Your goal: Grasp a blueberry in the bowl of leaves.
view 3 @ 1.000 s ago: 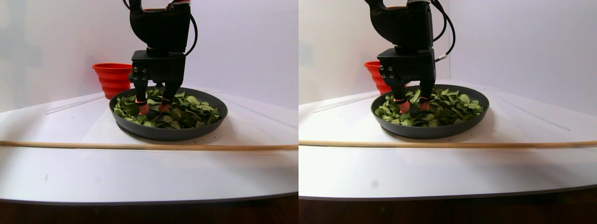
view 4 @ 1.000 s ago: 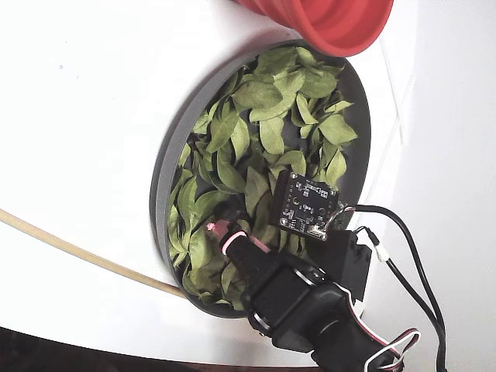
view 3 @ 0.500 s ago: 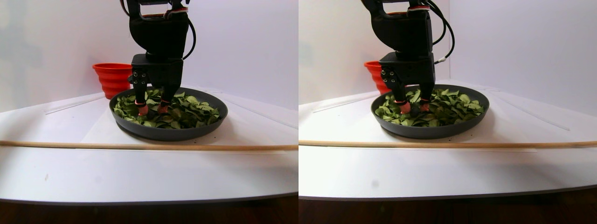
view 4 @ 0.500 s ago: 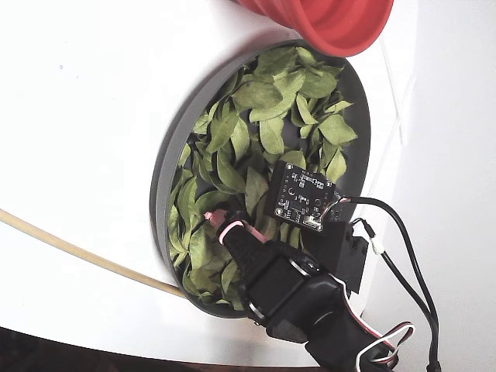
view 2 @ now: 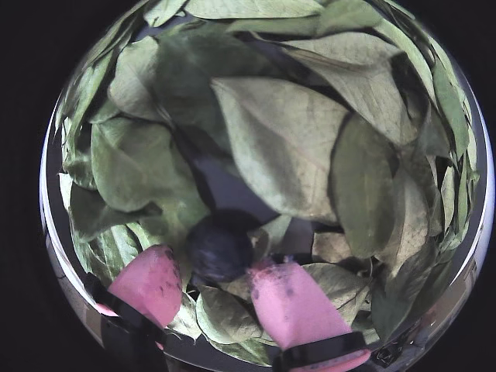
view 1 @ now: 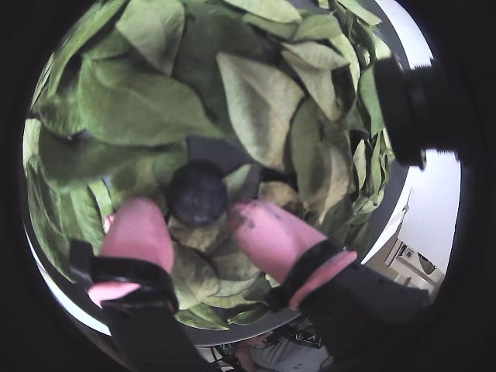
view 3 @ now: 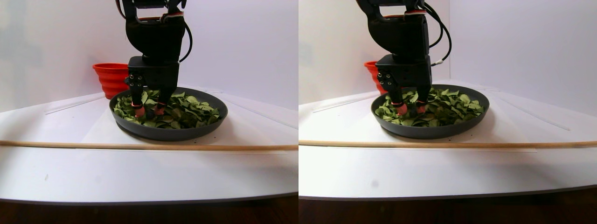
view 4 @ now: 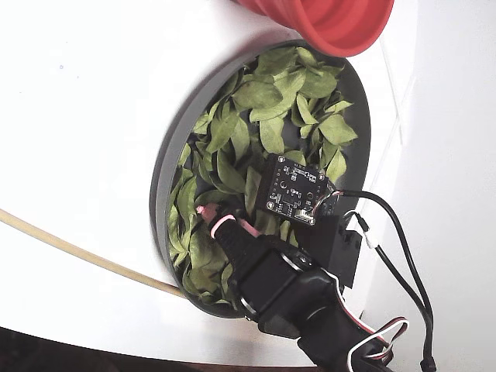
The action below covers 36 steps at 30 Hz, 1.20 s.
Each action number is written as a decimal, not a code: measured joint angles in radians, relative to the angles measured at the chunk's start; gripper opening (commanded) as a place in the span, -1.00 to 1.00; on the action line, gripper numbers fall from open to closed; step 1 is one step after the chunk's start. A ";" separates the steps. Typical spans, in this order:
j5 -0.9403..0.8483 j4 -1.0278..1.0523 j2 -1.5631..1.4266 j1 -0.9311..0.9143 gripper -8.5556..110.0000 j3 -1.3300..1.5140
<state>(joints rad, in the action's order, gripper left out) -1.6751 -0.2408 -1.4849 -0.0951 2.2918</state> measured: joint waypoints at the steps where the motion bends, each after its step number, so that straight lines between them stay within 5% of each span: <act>1: 0.002 0.000 0.002 0.000 -0.56 -0.003; 36: -0.014 -0.040 0.052 -0.015 -0.61 -0.041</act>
<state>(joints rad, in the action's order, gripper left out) -1.6889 -0.2807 -1.4327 -0.1104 2.2503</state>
